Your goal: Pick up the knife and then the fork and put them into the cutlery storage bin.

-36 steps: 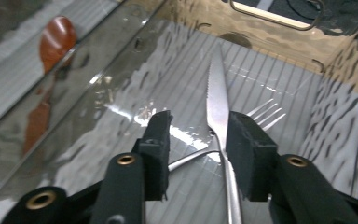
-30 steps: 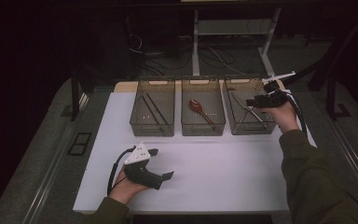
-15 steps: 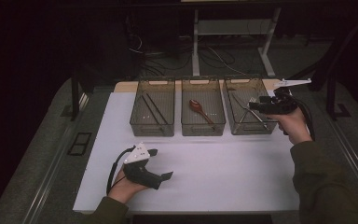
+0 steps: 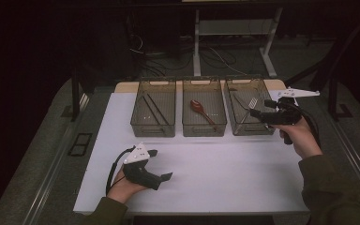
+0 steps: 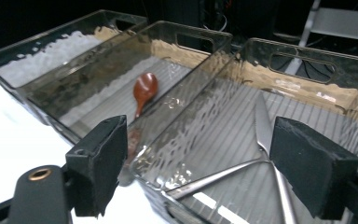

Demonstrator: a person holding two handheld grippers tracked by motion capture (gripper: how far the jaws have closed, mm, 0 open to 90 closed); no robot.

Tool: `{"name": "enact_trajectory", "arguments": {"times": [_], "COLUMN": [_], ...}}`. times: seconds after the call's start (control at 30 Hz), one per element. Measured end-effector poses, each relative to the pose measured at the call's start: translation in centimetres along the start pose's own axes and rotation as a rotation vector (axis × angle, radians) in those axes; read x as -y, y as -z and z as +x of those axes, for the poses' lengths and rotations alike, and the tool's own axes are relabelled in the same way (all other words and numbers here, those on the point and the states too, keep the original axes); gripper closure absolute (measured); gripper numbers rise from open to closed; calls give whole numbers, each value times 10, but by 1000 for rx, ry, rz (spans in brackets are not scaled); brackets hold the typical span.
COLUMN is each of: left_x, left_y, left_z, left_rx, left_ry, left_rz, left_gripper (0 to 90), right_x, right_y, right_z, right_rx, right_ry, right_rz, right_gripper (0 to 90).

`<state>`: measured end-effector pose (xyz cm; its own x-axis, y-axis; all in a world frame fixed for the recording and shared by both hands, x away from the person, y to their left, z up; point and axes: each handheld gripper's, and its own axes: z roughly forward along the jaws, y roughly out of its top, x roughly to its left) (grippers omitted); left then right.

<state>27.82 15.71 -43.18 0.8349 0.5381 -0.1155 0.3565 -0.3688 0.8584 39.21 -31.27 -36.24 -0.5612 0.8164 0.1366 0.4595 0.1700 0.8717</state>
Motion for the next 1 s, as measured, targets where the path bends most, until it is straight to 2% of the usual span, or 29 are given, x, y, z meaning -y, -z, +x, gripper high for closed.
{"name": "enact_trajectory", "arguments": {"times": [0.57,0.7,1.0], "left_x": [1,1,1], "left_y": [0,1,1], "left_z": [1,1,1], "left_rx": [-3,-4,-4], "left_ry": [0,1,1], "left_rz": [6,5,2], "left_gripper": [0,0,0], "right_x": [33,43,65], "right_y": [17,18,22], "right_z": [29,35,43], "right_rx": [-33,-36,-56], "right_ry": [17,31,27], "right_rz": [-37,-22,-8], "right_gripper": [179,178,174]}}
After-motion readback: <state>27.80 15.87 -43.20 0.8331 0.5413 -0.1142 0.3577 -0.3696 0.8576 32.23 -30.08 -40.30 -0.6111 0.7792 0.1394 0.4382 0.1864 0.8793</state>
